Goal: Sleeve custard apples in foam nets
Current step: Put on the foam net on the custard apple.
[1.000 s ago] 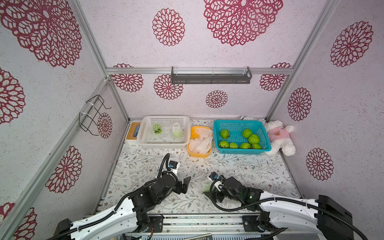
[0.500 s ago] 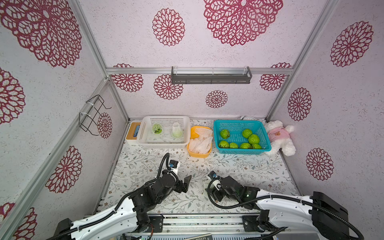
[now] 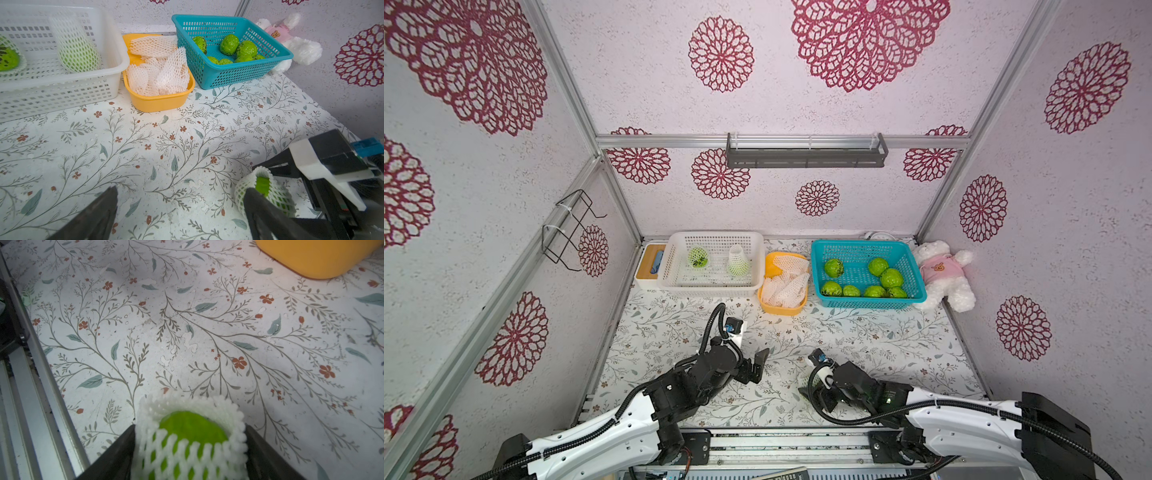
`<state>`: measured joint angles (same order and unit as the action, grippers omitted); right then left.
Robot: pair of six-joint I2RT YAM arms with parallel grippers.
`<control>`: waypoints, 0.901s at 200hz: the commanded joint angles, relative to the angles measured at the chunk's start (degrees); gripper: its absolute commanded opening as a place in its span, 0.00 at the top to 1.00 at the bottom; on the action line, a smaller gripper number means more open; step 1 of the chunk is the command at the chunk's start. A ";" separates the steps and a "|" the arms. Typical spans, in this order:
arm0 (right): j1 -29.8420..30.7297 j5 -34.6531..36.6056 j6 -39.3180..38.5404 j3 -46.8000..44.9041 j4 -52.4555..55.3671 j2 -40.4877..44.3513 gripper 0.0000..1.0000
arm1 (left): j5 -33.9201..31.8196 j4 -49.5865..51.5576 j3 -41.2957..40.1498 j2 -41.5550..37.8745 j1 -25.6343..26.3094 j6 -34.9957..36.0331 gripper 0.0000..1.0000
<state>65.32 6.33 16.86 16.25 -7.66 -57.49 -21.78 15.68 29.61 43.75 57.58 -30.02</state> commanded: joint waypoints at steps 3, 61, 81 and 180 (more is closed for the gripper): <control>1.42 0.78 2.12 -0.21 3.15 1.04 0.16 | -1.23 -1.08 1.51 0.11 -0.46 -0.22 0.03; 5.15 1.20 4.49 1.12 3.80 -4.20 0.13 | -1.27 -1.47 1.69 0.29 -0.54 0.17 0.03; 5.34 2.03 4.15 1.83 3.97 -5.07 0.24 | -1.49 -1.49 1.68 0.11 -0.52 0.44 0.03; -2.70 4.83 -18.07 2.04 -31.39 -10.71 0.34 | -1.42 -3.92 1.13 -3.69 -4.18 2.11 0.03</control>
<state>66.35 11.40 8.69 18.15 -19.70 -64.07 -24.23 14.48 29.98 41.85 56.53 -28.25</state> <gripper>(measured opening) 0.718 0.975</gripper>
